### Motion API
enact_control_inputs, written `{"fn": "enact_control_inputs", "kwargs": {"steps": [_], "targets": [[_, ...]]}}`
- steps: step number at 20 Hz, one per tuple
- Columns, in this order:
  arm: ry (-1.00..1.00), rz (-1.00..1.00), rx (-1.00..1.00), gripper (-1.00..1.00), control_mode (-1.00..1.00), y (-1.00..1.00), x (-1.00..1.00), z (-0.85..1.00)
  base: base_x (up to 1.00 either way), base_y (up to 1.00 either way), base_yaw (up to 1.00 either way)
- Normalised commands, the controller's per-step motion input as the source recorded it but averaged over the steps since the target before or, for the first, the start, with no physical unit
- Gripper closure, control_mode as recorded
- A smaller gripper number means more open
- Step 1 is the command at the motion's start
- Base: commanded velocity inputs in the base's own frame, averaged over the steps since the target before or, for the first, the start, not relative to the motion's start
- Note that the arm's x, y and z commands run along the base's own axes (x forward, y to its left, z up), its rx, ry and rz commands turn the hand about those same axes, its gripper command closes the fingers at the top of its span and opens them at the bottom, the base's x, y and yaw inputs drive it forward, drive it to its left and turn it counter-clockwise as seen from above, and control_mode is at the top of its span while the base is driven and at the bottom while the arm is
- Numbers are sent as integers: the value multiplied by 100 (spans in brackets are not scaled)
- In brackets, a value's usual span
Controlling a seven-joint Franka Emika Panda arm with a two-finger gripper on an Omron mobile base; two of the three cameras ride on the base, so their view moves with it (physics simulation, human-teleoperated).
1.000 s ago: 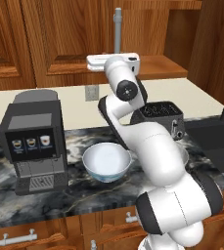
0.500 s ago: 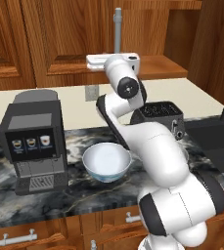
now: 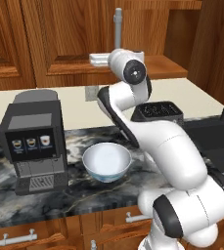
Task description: Open the cabinet. Pick the bowls from the counter and place them in the cabinet. Then close the cabinet.
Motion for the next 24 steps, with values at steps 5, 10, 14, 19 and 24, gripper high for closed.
{"fn": "enact_control_inputs", "kwargs": {"steps": [5,10,14,19,24], "targets": [[8,0,0,100,-100,26,-9,-19,0,0,0],[10,-1,0,100,-100,63,-22,-39,0,0,0],[10,-3,0,100,-100,80,-25,-40,0,0,0],[10,-4,0,100,-100,91,-32,-46,0,0,0],[1,0,-2,100,-100,100,-47,-76,0,0,0]]}}
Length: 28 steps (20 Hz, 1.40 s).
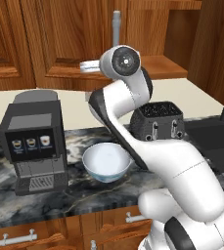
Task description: Open the cabinet. Pick the bowls from the counter and place them in the cabinet. Then close the cabinet.
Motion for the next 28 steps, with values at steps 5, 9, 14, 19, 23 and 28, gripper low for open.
{"fn": "enact_control_inputs", "kwargs": {"steps": [5,9,14,19,23,28], "targets": [[-2,0,-4,100,-100,100,-46,-90,0,0,0],[0,0,-3,100,-100,100,-48,-78,0,0,0],[0,-1,-3,100,-100,100,-39,-76,0,0,0],[0,0,-2,100,-100,100,-11,-69,0,0,0],[0,0,-1,100,-100,93,0,-50,0,0,0],[0,-4,0,-100,-100,28,-2,-10,0,0,0]]}}
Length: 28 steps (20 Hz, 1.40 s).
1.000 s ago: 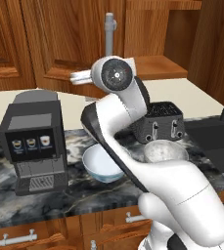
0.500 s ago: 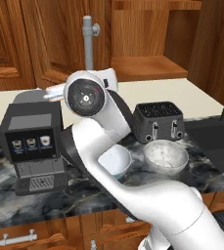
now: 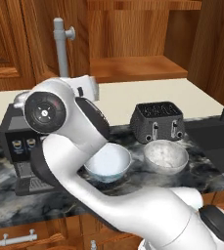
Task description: Open the cabinet. Pick the bowls from the counter and place them in the cabinet. Then close the cabinet.
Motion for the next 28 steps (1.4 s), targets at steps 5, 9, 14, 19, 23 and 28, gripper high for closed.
{"fn": "enact_control_inputs", "kwargs": {"steps": [5,9,14,19,23,28], "targets": [[0,0,0,-100,-100,0,-41,0,0,0,0],[0,0,0,-100,-100,-11,-71,0,0,0,0],[0,0,0,-100,-100,-54,-66,0,0,0,0],[0,0,0,-100,-100,-93,-17,0,0,0,0],[0,0,0,-100,-100,-99,-10,0,0,0,0],[0,0,0,-100,-100,-95,-4,0,0,0,0]]}}
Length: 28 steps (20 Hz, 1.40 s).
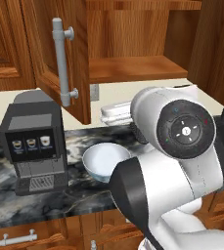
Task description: Open the cabinet. Pick the bowls from the counter and place them in the cabinet. Then close the cabinet.
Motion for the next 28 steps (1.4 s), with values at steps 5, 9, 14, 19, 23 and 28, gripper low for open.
{"fn": "enact_control_inputs", "kwargs": {"steps": [5,9,14,19,23,28], "targets": [[0,0,0,-100,-100,-84,0,0,0,0,0],[0,0,0,-100,-100,-49,2,0,0,0,0],[0,5,-4,-100,-100,-27,5,0,0,0,0],[0,11,-15,-100,-100,-3,1,0,0,0,0],[0,10,-23,-100,-100,0,8,0,0,0,0],[0,14,-24,-100,-100,0,12,0,0,0,0]]}}
